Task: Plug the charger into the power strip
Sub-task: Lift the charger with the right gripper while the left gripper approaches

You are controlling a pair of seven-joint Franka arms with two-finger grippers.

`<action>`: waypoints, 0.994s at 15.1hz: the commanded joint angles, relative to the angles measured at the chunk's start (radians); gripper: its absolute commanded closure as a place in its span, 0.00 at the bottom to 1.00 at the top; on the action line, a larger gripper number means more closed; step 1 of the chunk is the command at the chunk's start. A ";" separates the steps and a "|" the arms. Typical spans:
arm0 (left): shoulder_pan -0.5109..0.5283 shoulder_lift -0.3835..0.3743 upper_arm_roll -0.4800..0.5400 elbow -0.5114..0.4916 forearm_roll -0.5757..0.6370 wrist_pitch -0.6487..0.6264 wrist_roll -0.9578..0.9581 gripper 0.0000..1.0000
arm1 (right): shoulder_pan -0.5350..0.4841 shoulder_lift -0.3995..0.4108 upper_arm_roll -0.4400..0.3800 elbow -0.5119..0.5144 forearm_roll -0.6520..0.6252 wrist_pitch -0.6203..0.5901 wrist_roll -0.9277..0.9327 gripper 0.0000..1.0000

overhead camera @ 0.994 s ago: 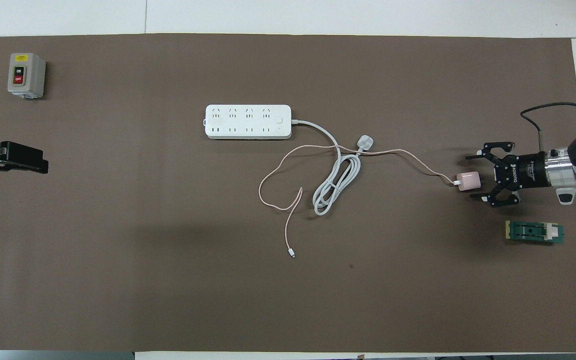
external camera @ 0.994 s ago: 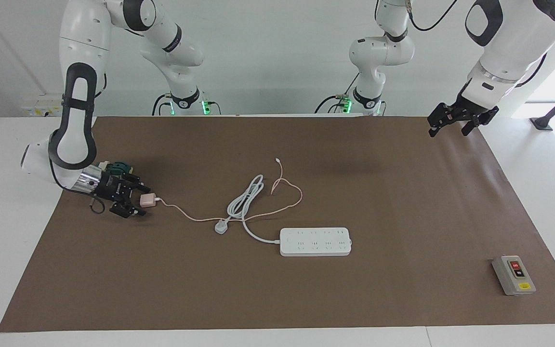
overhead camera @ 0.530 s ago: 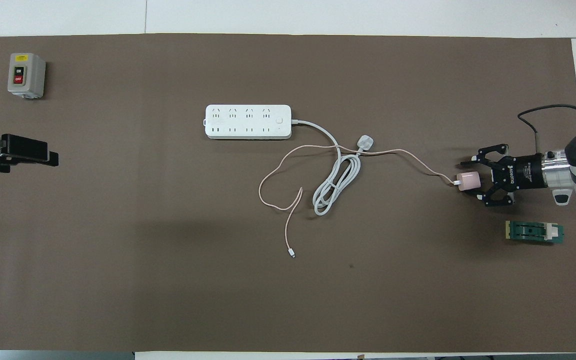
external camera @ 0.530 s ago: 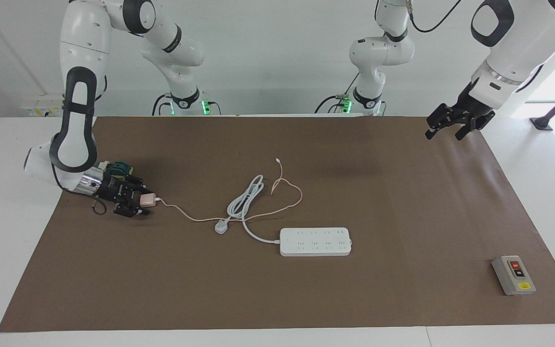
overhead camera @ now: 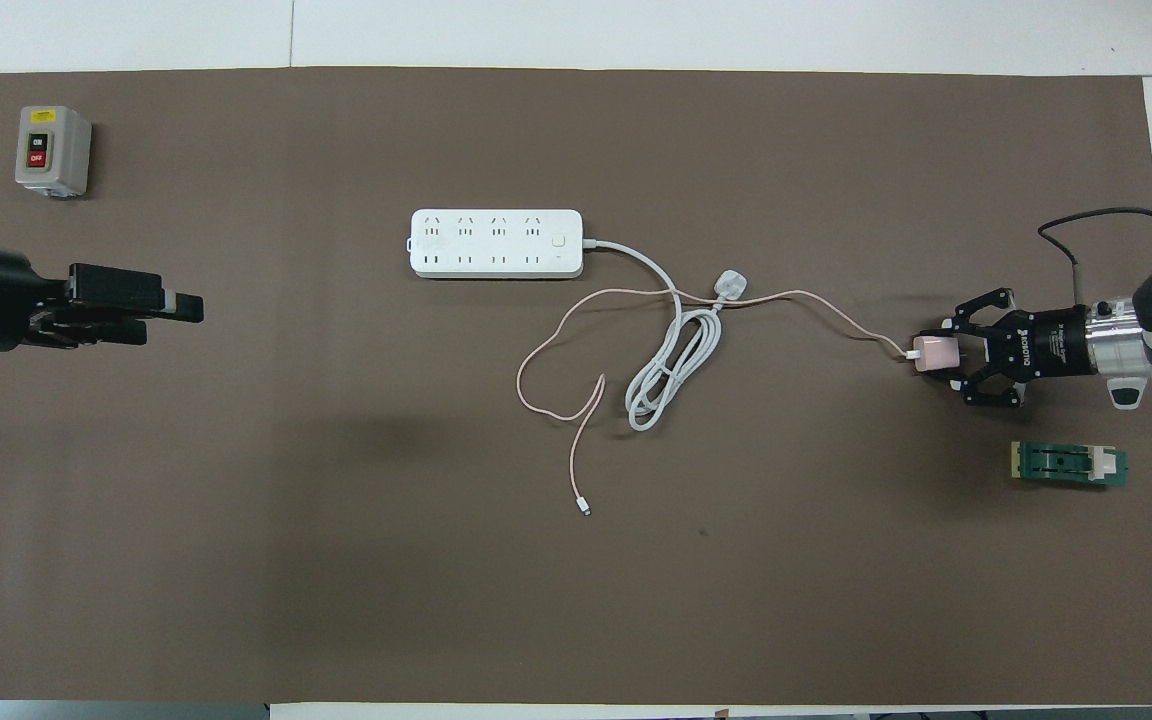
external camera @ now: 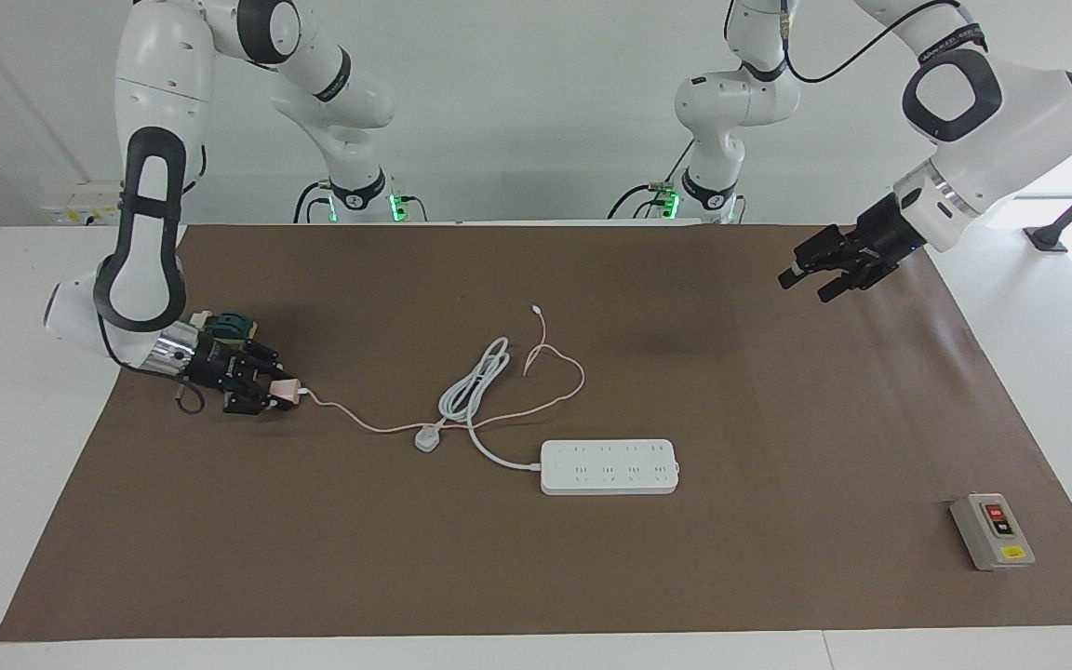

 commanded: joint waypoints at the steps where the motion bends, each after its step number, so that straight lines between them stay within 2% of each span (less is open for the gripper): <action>1: 0.007 0.039 -0.003 -0.041 -0.176 -0.018 0.104 0.00 | 0.003 0.013 0.010 0.016 0.027 0.022 -0.007 1.00; 4: -0.002 0.102 -0.006 -0.073 -0.396 -0.056 0.248 0.00 | 0.043 0.002 0.013 0.033 0.027 -0.007 0.118 1.00; 6: -0.010 0.152 -0.006 -0.088 -0.529 -0.144 0.296 0.00 | 0.063 -0.004 0.013 0.060 0.027 -0.053 0.170 1.00; 9: -0.033 0.159 -0.007 -0.165 -0.706 -0.158 0.316 0.00 | 0.144 -0.054 0.015 0.071 0.027 -0.061 0.280 1.00; 12: -0.055 0.186 -0.009 -0.164 -0.732 -0.161 0.377 0.00 | 0.251 -0.110 0.015 0.079 0.039 -0.045 0.447 1.00; 15: -0.096 0.234 -0.010 -0.161 -0.791 -0.164 0.492 0.00 | 0.348 -0.128 0.015 0.135 0.064 -0.035 0.618 1.00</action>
